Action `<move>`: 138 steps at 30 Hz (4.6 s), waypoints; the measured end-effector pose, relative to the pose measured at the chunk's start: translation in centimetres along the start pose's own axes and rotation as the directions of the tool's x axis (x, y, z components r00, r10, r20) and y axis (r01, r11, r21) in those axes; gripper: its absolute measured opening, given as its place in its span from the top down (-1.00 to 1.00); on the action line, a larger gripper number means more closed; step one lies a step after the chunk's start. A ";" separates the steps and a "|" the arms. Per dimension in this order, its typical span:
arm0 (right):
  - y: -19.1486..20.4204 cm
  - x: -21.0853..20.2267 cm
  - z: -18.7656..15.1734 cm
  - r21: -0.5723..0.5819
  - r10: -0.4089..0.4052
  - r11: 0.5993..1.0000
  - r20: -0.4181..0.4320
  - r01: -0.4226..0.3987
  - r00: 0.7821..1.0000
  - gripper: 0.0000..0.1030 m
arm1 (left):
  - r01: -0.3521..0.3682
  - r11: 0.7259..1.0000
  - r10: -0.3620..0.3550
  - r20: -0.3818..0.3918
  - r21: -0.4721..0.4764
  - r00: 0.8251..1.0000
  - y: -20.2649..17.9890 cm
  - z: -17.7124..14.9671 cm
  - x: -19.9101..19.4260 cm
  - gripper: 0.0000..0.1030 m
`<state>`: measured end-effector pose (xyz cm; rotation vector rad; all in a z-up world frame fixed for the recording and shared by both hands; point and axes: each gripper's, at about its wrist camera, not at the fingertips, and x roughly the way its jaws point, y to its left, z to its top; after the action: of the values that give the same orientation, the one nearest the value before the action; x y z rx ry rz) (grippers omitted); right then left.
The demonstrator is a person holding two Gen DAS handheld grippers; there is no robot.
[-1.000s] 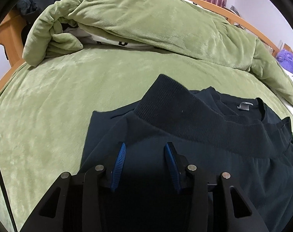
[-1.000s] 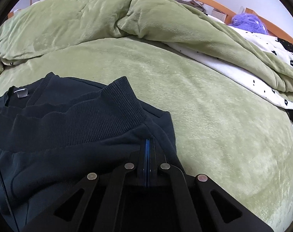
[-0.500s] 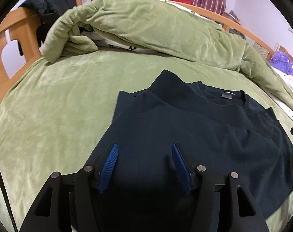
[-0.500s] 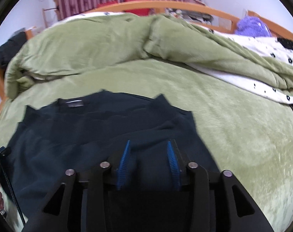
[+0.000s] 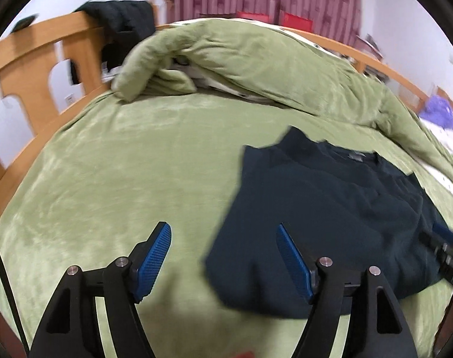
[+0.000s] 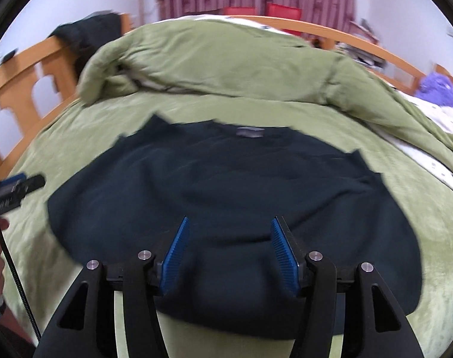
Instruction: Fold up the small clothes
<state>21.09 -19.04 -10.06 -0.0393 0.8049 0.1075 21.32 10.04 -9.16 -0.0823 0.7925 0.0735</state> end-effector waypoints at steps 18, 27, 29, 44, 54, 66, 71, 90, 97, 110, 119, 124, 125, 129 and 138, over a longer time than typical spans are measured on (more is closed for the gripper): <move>21.2 6.6 -5.2 -0.316 0.083 0.943 -0.084 -0.105 0.993 -0.41 | -0.001 0.981 0.006 0.022 -0.194 1.000 13.7 -1.0 -1.5 -0.38; 24.5 9.3 -4.6 -0.405 -0.120 0.908 -0.008 0.106 0.993 -0.27 | -0.021 0.985 0.031 0.053 -0.173 0.998 14.0 -0.7 -1.8 -0.38; 24.7 9.5 -4.2 -0.403 -0.139 0.906 0.003 0.129 0.990 0.14 | -0.014 0.981 0.025 0.054 -0.192 0.998 14.3 -0.6 -1.9 -0.38; 15.2 1.0 3.0 0.003 0.088 0.996 0.128 -0.089 0.988 0.63 | 0.039 0.981 -0.024 0.080 -0.192 0.997 9.6 1.9 -1.9 -0.38; -3.8 -5.5 4.7 0.336 0.042 0.934 0.234 -0.121 0.971 0.70 | 0.100 0.992 -0.094 0.070 -0.079 0.993 0.3 3.6 -1.1 -0.38; -24.5 -2.5 -6.1 0.604 -0.019 0.795 -0.060 0.051 0.998 0.43 | 0.172 0.982 -0.174 0.016 0.082 0.985 -11.7 2.9 -0.4 -0.38; -26.1 -4.0 -8.5 0.579 -0.044 0.813 -0.056 0.069 0.997 0.09 | 0.181 0.973 -0.180 -0.021 0.140 0.983 -15.1 1.7 0.0 -0.38; -24.4 -6.5 -7.5 0.298 -0.131 0.949 0.069 0.105 0.989 0.09 | 0.314 0.886 -0.273 -0.164 0.340 0.948 -23.9 -4.8 -0.4 -0.38; -25.3 -5.6 -8.2 0.321 -0.100 0.944 0.046 0.080 0.994 -0.06 | 0.396 0.832 -0.323 -0.241 0.389 0.915 -26.1 -8.4 -0.9 -0.38; -24.8 -4.0 -7.3 0.305 -0.091 0.949 0.039 0.075 0.995 -0.20 | 0.346 0.830 -0.259 -0.247 0.437 0.934 -29.8 -10.5 1.0 0.09; -23.4 -1.5 -6.9 0.262 -0.059 0.963 -0.023 0.063 0.998 0.33 | 0.426 0.813 -0.341 -0.269 0.396 0.901 -26.4 -10.3 1.2 0.44; -23.2 -3.0 -7.5 0.242 -0.057 0.969 0.025 0.049 0.998 0.87 | 0.440 0.806 -0.339 -0.300 0.396 0.891 -26.1 -10.3 0.4 0.37; -23.6 -3.5 -7.6 0.259 -0.049 0.965 0.038 0.038 0.998 0.88 | 0.444 0.802 -0.343 -0.301 0.399 0.890 -26.0 -10.2 0.3 0.37; -25.8 -5.6 -8.5 0.342 -0.041 0.940 0.072 0.014 0.997 0.91 | 0.448 0.784 -0.355 -0.283 0.430 0.891 -25.1 -10.4 -1.0 0.33; -25.3 -6.5 -10.5 0.332 -0.084 0.939 -0.023 0.087 0.996 0.91 | 0.445 0.789 -0.378 -0.235 0.423 0.895 -22.3 -10.2 -2.9 0.33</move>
<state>11.94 -45.52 -12.80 0.2456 0.8201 -0.1126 14.26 -13.27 -13.15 0.2034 0.8973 -0.5512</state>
